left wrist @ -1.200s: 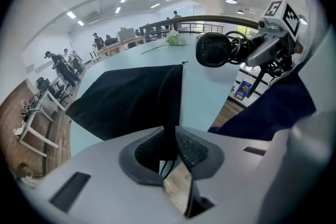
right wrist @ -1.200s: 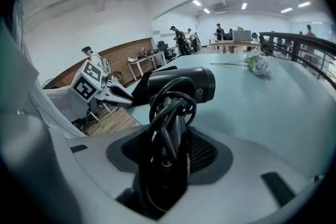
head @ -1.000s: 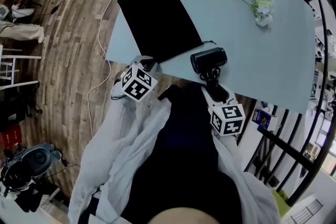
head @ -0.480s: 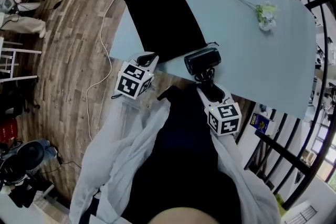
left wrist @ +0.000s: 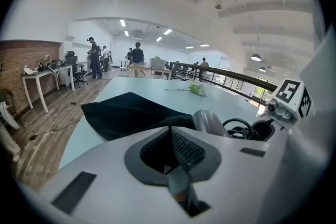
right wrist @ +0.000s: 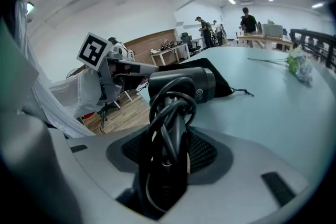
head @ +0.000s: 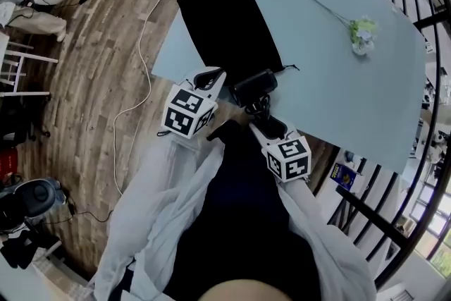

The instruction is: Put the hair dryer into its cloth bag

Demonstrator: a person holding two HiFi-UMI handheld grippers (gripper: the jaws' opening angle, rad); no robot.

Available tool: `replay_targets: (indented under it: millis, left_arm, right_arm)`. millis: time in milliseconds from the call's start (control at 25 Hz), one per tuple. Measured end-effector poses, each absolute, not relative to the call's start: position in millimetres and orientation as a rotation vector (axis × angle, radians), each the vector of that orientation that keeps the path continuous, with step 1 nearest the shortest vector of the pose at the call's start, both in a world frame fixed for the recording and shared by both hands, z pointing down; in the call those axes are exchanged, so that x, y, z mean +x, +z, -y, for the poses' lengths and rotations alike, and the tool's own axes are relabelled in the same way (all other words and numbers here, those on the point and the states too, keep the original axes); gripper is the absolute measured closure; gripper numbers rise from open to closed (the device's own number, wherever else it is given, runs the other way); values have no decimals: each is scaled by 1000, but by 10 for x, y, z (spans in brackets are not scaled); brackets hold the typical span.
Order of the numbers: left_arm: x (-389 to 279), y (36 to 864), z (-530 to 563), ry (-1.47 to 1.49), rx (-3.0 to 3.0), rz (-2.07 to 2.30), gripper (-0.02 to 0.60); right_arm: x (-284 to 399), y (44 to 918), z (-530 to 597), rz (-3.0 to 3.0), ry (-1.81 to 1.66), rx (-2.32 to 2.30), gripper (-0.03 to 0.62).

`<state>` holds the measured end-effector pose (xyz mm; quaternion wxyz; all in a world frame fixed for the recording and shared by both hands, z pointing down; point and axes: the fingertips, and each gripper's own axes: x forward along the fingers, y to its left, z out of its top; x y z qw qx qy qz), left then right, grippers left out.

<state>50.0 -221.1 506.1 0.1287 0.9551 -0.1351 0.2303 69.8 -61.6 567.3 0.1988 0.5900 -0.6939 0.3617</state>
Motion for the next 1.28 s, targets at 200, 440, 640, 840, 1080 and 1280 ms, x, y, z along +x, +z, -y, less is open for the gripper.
replay_targets:
  millis: [200, 440, 640, 840, 1080, 1280]
  left_arm:
    - [626, 4903, 2196, 617, 2801, 378, 554]
    - [576, 4899, 2125, 705, 2861, 325, 554]
    - [485, 4967, 2082, 797, 2903, 286, 554]
    - [456, 5066, 2017, 869, 2940, 252, 555]
    - [488, 5060, 1887, 840, 2938, 233, 554]
    - [583, 4934, 1829, 741, 2932, 234, 554]
  right_arm:
    - [566, 5730, 657, 1984, 1039, 1577, 381]
    - [589, 5778, 747, 2009, 1080, 1549, 381]
    - [682, 5757, 823, 2000, 1077, 1545, 381]
    - [780, 5754, 842, 1995, 1080, 1529, 381]
    - [951, 5775, 908, 1976, 1112, 1553, 381]
    - [982, 5726, 1081, 1988, 1110, 1551, 381]
